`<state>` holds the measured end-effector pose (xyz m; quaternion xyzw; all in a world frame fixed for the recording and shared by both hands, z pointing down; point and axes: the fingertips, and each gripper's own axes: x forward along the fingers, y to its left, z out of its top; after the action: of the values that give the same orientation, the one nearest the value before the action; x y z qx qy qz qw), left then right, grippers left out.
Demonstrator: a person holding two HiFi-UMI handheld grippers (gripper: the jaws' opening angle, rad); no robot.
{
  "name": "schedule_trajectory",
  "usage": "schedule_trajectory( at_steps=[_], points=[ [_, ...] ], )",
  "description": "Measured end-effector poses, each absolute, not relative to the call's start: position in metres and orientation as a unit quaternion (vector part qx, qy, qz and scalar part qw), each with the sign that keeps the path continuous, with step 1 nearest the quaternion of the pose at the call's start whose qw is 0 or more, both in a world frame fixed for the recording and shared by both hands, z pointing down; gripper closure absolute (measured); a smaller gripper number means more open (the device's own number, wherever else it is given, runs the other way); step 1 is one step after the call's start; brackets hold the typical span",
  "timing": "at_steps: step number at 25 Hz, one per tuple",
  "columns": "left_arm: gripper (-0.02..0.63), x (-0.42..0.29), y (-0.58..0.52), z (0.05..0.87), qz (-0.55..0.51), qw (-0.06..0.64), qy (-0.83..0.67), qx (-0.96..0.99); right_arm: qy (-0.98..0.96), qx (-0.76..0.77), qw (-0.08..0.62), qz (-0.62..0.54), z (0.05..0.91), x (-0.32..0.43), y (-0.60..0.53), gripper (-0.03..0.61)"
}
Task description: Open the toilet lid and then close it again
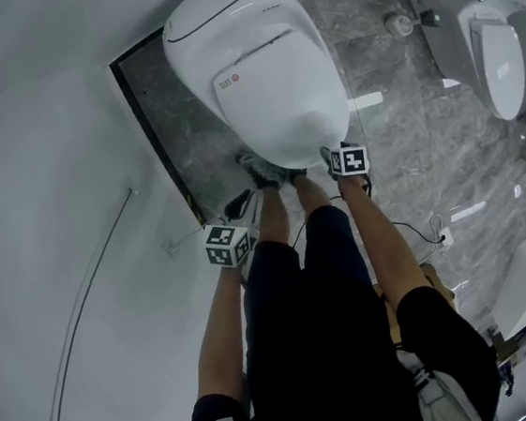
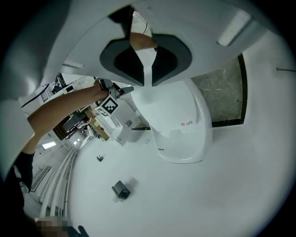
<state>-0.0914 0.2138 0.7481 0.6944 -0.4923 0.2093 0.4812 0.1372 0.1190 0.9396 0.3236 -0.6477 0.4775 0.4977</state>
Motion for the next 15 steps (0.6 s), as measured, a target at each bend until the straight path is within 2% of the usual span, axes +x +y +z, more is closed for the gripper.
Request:
schedule_trajectory(
  at_steps=[5, 13, 15],
  points=[
    [0.551, -0.082, 0.204, 0.719, 0.208, 0.467, -0.487, 0.708, -0.729, 0.238, 0.502, 0.399, 0.886, 0.117, 0.114, 0.299],
    [0.552, -0.079, 0.195, 0.681, 0.192, 0.444, -0.501, 0.718, -0.826, 0.130, 0.472, 0.281, 0.785, 0.092, 0.117, 0.299],
    [0.552, -0.077, 0.192, 0.670, 0.187, 0.438, -0.501, 0.722, -0.837, 0.123, 0.465, 0.262, 0.759, 0.089, 0.114, 0.332]
  ],
)
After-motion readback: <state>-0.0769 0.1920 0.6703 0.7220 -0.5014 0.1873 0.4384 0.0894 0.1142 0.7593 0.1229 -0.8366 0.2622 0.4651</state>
